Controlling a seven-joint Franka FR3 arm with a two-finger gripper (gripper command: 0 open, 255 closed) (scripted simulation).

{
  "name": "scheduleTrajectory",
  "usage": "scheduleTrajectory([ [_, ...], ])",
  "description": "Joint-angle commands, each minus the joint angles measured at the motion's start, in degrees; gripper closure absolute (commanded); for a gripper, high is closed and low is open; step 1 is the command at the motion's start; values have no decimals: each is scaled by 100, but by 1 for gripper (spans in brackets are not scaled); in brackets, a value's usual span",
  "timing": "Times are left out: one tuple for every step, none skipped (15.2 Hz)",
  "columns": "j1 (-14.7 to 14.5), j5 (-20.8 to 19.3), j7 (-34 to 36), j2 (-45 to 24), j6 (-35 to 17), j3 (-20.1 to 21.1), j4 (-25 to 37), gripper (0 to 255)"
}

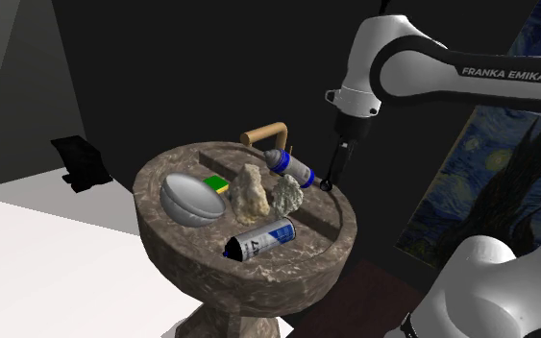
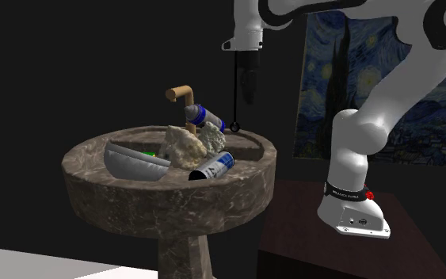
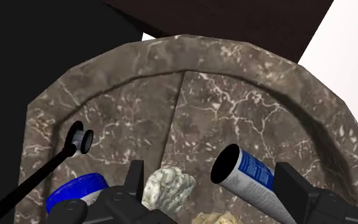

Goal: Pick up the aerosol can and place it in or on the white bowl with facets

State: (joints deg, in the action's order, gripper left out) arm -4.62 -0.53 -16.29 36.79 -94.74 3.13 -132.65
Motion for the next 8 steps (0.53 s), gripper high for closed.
scheduleTrajectory([
  [-202, -22, -389, -276, -416, 54, -74, 0],
  [-295, -34, -578, -392, -596, 79, -112, 0],
  [-389, -47, -764, -507, -774, 104, -147, 0],
  [-481, -60, -949, -622, -951, 132, -181, 0],
  [-574, -72, -1132, -736, -1126, 160, -214, 0],
  [-665, -85, -1314, -849, -1300, 191, -245, 0],
  [-754, -97, -1495, -962, -1472, 223, -277, 0],
  [-843, -110, -1674, -1073, -1643, 257, -308, 0],
])
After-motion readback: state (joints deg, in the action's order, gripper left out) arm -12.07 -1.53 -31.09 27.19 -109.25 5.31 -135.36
